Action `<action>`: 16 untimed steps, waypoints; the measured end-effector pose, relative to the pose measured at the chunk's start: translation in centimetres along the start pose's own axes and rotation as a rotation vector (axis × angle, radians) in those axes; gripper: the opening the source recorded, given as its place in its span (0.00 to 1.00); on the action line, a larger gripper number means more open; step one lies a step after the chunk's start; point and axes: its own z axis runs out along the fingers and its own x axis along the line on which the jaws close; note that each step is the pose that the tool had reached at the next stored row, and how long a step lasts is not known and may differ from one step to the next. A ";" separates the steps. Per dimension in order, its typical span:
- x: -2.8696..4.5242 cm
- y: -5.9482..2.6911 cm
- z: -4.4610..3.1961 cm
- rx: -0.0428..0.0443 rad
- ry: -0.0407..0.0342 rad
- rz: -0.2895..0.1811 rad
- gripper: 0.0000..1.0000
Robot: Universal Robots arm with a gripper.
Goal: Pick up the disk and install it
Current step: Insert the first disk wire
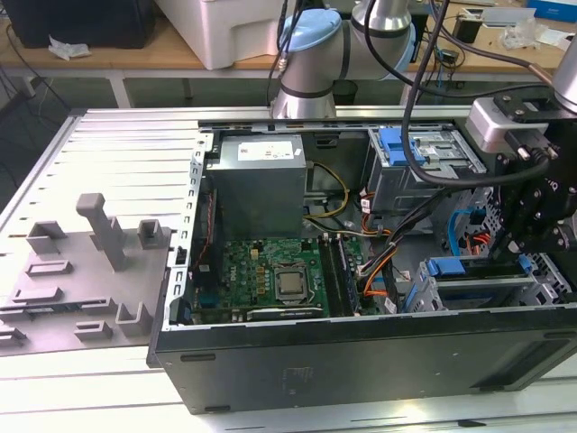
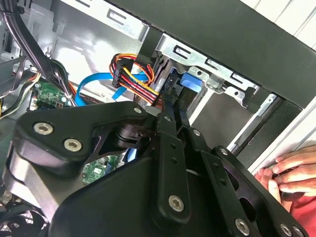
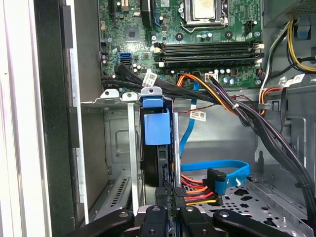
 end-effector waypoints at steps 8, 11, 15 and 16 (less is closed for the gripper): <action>0.00 0.01 0.23 0.0000 0.0000 0.000 0.16; 0.00 0.01 0.29 0.0000 0.0002 0.000 0.16; 0.00 0.01 0.38 0.0000 0.0002 0.000 0.16; -0.01 0.01 0.42 0.0000 0.0002 0.000 0.16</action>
